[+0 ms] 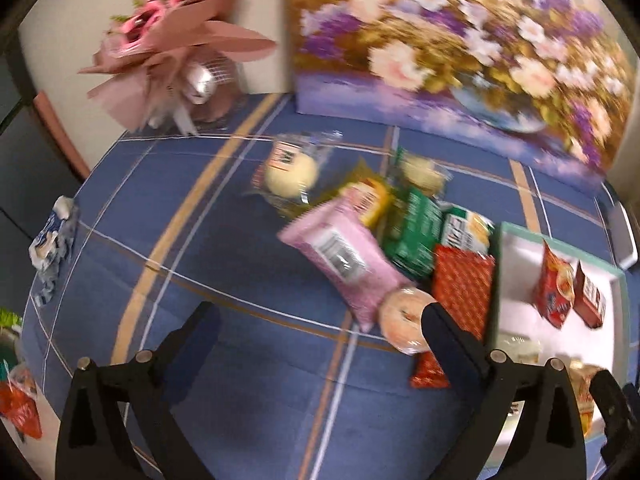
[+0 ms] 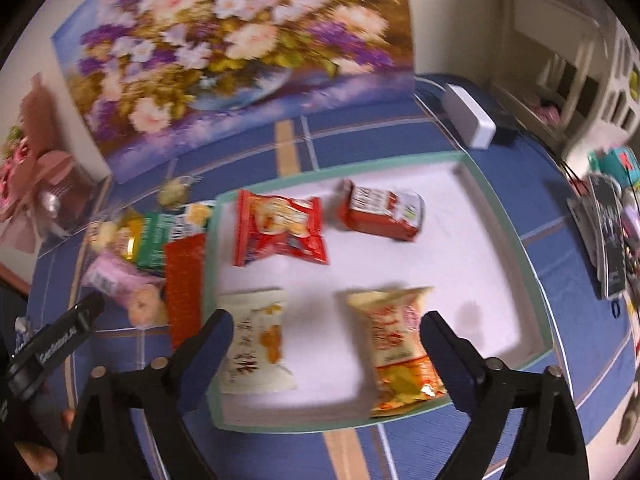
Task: Organize snacks
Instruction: 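Withdraw both tools from the tray back toward the snack pile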
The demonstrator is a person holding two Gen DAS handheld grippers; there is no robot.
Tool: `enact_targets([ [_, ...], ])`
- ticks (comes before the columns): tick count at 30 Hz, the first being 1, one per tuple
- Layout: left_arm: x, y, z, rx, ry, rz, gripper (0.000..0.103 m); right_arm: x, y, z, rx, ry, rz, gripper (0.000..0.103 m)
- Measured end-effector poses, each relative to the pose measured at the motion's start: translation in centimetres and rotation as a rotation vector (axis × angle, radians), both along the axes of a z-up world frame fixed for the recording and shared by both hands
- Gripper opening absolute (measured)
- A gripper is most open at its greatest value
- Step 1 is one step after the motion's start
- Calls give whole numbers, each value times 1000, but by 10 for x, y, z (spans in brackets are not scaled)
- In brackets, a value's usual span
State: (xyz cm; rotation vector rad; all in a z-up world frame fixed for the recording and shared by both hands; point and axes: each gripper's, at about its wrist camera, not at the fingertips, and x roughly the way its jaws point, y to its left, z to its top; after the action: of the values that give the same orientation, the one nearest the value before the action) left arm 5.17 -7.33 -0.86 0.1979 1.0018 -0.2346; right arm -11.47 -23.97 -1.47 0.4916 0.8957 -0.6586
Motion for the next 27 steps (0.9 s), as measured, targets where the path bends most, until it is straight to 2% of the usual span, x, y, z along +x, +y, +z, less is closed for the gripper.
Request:
enact_targets([
  [9, 21, 36, 11, -32, -20, 99, 101, 13, 20, 10, -36, -27, 58, 103],
  [18, 35, 56, 12, -69, -10, 143, 101, 33, 37, 10, -63, 4, 109, 103],
  [22, 42, 60, 6, -96, 19, 145, 101, 53, 44, 4, -45, 21, 145, 103],
  [27, 57, 61, -6, -161, 106, 135, 101, 83, 54, -3, 18, 2, 193, 103],
])
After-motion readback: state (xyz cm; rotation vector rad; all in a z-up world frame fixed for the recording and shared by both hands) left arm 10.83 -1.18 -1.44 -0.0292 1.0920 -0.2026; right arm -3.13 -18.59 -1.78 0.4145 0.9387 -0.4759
